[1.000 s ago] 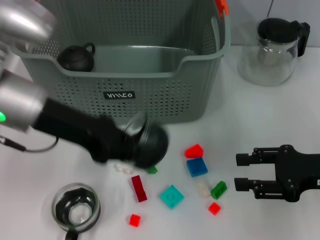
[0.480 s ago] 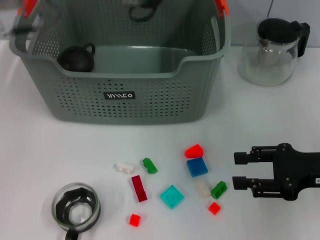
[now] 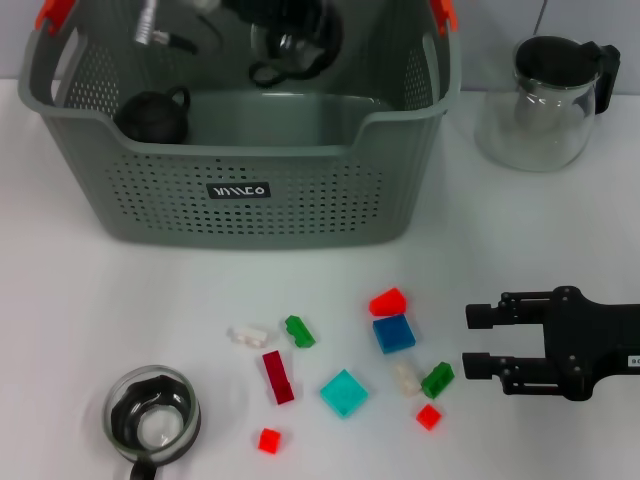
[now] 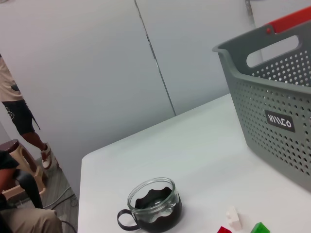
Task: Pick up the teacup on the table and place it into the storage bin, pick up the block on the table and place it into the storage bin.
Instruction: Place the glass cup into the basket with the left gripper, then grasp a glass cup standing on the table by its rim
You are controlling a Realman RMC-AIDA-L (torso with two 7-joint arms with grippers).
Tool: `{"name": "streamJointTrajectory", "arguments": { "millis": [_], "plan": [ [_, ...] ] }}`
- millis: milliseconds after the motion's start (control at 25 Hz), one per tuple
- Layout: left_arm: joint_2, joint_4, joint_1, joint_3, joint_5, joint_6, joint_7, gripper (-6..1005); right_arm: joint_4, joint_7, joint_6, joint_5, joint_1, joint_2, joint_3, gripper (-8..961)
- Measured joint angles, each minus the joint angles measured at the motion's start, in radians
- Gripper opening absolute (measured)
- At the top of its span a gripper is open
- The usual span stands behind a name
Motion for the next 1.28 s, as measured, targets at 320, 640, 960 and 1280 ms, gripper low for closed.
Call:
{"name": "streamJointTrajectory", "arguments": {
  "millis": [320,640,960,1280],
  "plan": [
    [-0.059,-0.135,-0.090,0.028,0.266,-0.143,-0.081,38,0.004,0.001,0.004,0.000,0.002,0.001,0.000,653],
    [-0.083,-0.238,-0.125,0.030,0.344,-0.235,-0.087,69,0.012,-0.003,0.009,-0.001,0.002,0.002,0.000,653],
    [-0.090,-0.180,-0.096,0.001,0.321,-0.225,-0.078,268,0.013,-0.002,0.009,0.000,0.001,0.001,0.000,653],
    [-0.130,0.261,0.239,-0.266,-0.409,0.180,0.369,548,0.014,-0.007,0.002,0.003,-0.002,-0.001,0.018,653]
  ]
}}
